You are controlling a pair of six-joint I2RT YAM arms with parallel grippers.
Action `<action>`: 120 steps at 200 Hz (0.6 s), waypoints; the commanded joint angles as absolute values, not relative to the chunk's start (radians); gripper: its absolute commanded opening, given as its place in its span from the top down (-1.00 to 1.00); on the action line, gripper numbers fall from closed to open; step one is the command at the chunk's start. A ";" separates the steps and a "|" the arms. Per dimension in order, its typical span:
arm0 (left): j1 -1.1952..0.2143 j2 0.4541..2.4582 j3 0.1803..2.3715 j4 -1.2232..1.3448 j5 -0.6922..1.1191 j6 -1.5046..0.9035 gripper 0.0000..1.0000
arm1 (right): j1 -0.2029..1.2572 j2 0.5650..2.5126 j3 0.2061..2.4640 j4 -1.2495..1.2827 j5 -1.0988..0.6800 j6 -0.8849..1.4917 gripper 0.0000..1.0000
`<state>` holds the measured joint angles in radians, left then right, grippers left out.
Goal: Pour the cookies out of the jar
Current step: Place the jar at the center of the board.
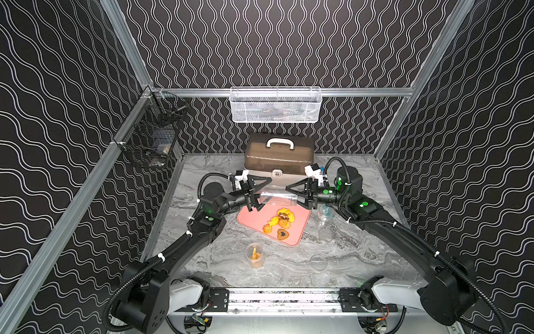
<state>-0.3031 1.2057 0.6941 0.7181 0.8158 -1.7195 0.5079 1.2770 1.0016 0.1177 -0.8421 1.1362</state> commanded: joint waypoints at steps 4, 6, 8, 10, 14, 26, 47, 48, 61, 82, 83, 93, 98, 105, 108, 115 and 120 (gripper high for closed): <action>-0.304 1.206 0.683 0.726 0.828 -1.703 -0.80 | 0.497 1.273 0.990 0.153 -0.827 1.161 -0.29; -0.304 1.205 0.681 0.723 0.830 -1.702 -0.81 | 0.497 1.274 0.987 0.153 -0.827 1.162 -0.29; -0.304 1.204 0.680 0.720 0.829 -1.700 -0.81 | 0.496 1.273 0.985 0.154 -0.827 1.163 -0.29; -0.304 1.204 0.679 0.714 0.830 -1.697 -0.82 | 0.494 1.273 0.985 0.154 -0.827 1.165 -0.29; -0.304 1.204 0.677 0.705 0.828 -1.694 -0.83 | 0.493 1.272 0.982 0.152 -0.827 1.168 -0.29; -0.303 1.199 0.677 0.658 0.831 -1.673 -0.90 | 0.486 1.273 0.975 0.152 -0.829 1.179 -0.29; -0.298 1.188 0.687 0.553 0.836 -1.606 -0.98 | 0.474 1.268 0.960 0.150 -0.832 1.190 -0.29; -0.298 1.188 0.689 0.547 0.837 -1.602 -0.98 | 0.472 1.267 0.960 0.150 -0.833 1.190 -0.29; -0.289 1.177 0.704 0.456 0.842 -1.541 -0.98 | 0.463 1.262 0.953 0.134 -0.832 1.188 -0.29; -0.271 1.159 0.727 0.337 0.847 -1.462 -0.98 | 0.432 1.254 0.933 0.120 -0.841 1.186 -0.29; -0.270 1.159 0.729 0.332 0.847 -1.459 -0.98 | 0.430 1.253 0.933 0.120 -0.842 1.186 -0.29; -0.260 1.149 0.741 0.281 0.852 -1.425 -0.98 | 0.417 1.244 0.920 0.119 -0.846 1.189 -0.28; -0.255 1.145 0.746 0.258 0.856 -1.406 -0.98 | 0.411 1.239 0.915 0.114 -0.849 1.189 -0.29; -0.247 1.138 0.757 0.219 0.864 -1.376 -0.98 | 0.404 1.232 0.910 0.106 -0.852 1.185 -0.28; -0.241 1.134 0.762 0.201 0.867 -1.361 -0.98 | 0.401 1.228 0.909 0.100 -0.854 1.183 -0.29; -0.227 1.124 0.774 0.151 0.877 -1.322 -0.98 | 0.394 1.220 0.905 0.082 -0.857 1.174 -0.28; -0.215 1.116 0.786 0.110 0.883 -1.289 -0.98 | 0.392 1.213 0.902 0.066 -0.859 1.167 -0.28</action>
